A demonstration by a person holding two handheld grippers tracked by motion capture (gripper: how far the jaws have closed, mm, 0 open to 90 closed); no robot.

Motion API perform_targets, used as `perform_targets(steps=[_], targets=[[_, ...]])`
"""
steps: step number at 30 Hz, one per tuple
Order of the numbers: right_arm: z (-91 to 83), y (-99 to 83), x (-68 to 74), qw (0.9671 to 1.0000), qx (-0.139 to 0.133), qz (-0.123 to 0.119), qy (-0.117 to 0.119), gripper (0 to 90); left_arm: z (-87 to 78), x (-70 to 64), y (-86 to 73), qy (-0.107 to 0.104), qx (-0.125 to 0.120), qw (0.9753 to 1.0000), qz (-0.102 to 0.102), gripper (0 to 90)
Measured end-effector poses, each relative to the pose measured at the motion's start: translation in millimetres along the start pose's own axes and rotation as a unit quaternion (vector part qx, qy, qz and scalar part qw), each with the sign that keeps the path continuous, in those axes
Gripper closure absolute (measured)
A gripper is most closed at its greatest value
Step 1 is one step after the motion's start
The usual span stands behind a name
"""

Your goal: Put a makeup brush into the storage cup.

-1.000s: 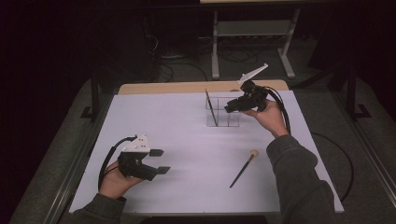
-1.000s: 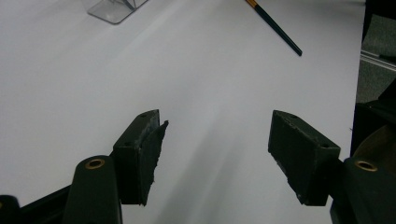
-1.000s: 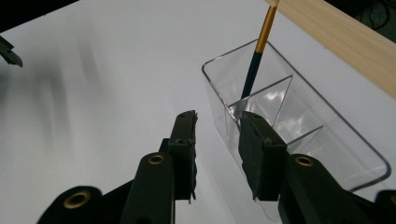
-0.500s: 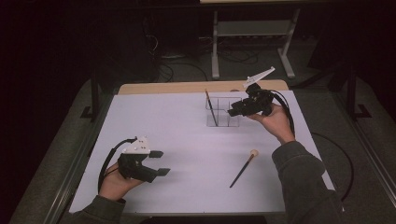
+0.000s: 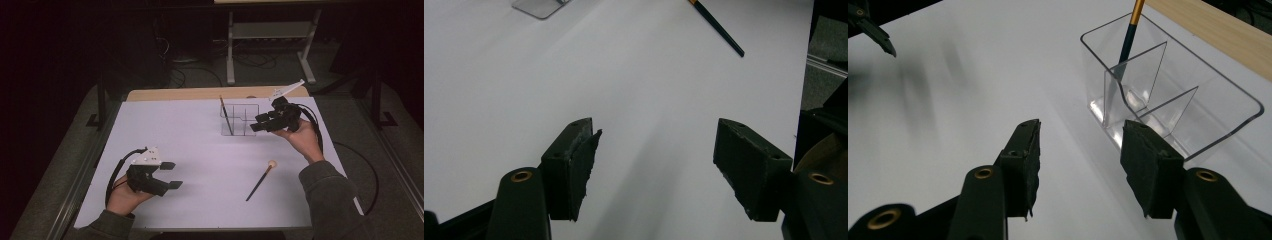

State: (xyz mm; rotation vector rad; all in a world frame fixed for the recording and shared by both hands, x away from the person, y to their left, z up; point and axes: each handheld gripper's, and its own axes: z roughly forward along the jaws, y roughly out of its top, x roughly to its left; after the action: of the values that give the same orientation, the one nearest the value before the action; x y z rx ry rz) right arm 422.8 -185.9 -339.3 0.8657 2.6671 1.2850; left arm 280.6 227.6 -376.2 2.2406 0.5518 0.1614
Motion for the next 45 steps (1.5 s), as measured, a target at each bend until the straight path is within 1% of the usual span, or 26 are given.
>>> perform_targets(steps=[1,2,4,9,11,15,17,18,24,25,30,32,35,42,45], targets=[[-0.2,-2.2,0.2,1.0000,-0.002,-0.001,0.002,48.5,0.5,0.0,0.1,0.000,-0.002,1.0000,0.003,32.1],[-0.6,-3.7,0.9,1.0000,0.001,0.002,0.003,47.8,1.0,-0.1,0.1,0.000,-0.001,1.0000,0.004,32.1],[-1.8,-7.2,2.3,1.0000,-0.004,-0.002,0.001,47.4,1.5,-0.3,0.1,0.001,-0.002,1.0000,0.002,31.9],[-6.9,-15.4,5.3,0.9999,-0.011,-0.001,0.007,46.0,1.8,0.1,0.3,0.001,-0.003,1.0000,-0.002,31.0],[-8.0,-18.8,6.4,0.9999,-0.011,0.001,0.003,45.3,1.8,0.1,0.4,0.001,-0.003,1.0000,-0.003,30.9],[-10.4,-25.2,7.7,0.9999,-0.011,0.003,0.005,44.5,1.6,1.7,0.5,0.002,-0.002,1.0000,0.001,30.5],[-11.7,-28.4,7.9,0.9999,-0.013,0.002,0.005,44.3,2.2,2.0,0.7,0.000,-0.003,1.0000,0.000,30.3],[-12.3,-29.8,8.1,0.9999,-0.013,0.004,0.005,44.1,2.6,2.2,0.8,0.000,-0.003,1.0000,0.000,30.2],[-15.8,-40.6,10.5,0.9998,-0.019,0.004,0.007,43.3,3.3,2.0,2.0,-0.002,-0.003,1.0000,-0.003,29.7],[-16.1,-42.1,11.0,0.9998,-0.017,0.008,0.009,43.1,3.4,1.9,2.1,-0.002,-0.003,1.0000,-0.003,29.6],[-18.3,-51.2,11.8,0.9997,-0.020,0.009,0.009,42.2,5.0,0.5,1.9,-0.004,-0.005,0.9999,-0.012,29.3],[-18.6,-54.5,12.8,0.9997,-0.020,0.012,0.009,42.1,5.4,0.0,3.3,-0.004,-0.003,1.0000,-0.008,29.3],[-20.1,-58.2,14.7,0.9998,-0.018,0.009,0.008,41.9,6.2,-0.9,5.8,-0.003,-0.005,1.0000,-0.003,29.3],[-26.3,-66.2,18.7,0.9996,-0.025,0.009,0.008,41.9,7.9,-2.1,10.1,-0.006,-0.008,0.9999,-0.004,29.1],[-27.3,-68.9,19.5,0.9997,-0.021,0.008,0.008,41.8,8.8,-2.0,11.5,-0.007,-0.008,0.9999,-0.005,28.7]])
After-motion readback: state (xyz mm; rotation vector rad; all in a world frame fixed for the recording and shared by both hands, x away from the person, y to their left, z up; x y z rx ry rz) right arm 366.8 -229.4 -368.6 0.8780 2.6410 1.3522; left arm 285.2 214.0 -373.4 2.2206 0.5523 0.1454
